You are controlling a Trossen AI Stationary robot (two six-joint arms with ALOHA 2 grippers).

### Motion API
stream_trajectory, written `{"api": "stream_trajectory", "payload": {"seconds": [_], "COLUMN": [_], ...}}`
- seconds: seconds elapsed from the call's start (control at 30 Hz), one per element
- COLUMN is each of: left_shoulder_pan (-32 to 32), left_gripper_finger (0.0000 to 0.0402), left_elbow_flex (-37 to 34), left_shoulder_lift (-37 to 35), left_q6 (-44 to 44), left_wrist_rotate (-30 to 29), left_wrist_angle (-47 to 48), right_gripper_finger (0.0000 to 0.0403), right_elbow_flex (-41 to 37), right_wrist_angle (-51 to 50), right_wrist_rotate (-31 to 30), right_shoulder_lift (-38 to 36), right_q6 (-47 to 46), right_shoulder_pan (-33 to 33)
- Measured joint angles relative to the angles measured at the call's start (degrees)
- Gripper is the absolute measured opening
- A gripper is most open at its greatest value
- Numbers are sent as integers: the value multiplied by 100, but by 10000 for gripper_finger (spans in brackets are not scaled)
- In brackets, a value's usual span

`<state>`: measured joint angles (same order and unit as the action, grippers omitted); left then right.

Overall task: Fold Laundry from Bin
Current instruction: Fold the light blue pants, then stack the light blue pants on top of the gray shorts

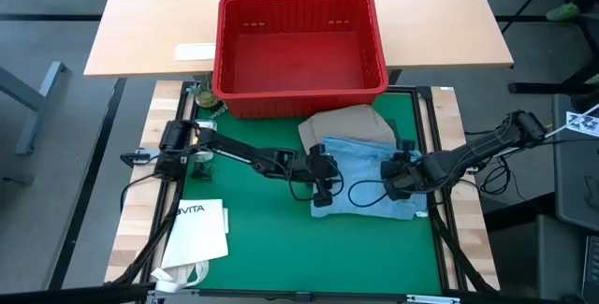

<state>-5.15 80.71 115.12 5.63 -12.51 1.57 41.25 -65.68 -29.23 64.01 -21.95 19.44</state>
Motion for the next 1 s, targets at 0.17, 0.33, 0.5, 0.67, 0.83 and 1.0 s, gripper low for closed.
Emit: {"api": "stream_trajectory", "payload": {"seconds": [0.17,0.33,0.5,0.67,0.83,1.0], "left_shoulder_pan": [0,5,100,227,318,445], "left_gripper_finger": [124,124,124,124,124,124], "left_elbow_flex": [0,0,2,7,7,7], "left_shoulder_lift": [-338,-680,-1039,-1201,-1201,-1201], "left_q6": [-8,19,26,26,-5,-22], "left_wrist_rotate": [0,-3,-17,-26,-25,-26], "left_wrist_angle": [307,744,1057,1046,1056,1055], "right_gripper_finger": [124,124,124,124,124,124], "right_elbow_flex": [344,487,620,886,1254,1810], "right_wrist_angle": [-35,-36,-35,-41,-47,-401], "right_wrist_rotate": [148,408,610,644,500,-177], "right_shoulder_lift": [2,-2,0,-4,-4,-4], "right_q6": [292,533,886,1254,1765,1772], "right_shoulder_pan": [2,4,2,2,2,-135]}}
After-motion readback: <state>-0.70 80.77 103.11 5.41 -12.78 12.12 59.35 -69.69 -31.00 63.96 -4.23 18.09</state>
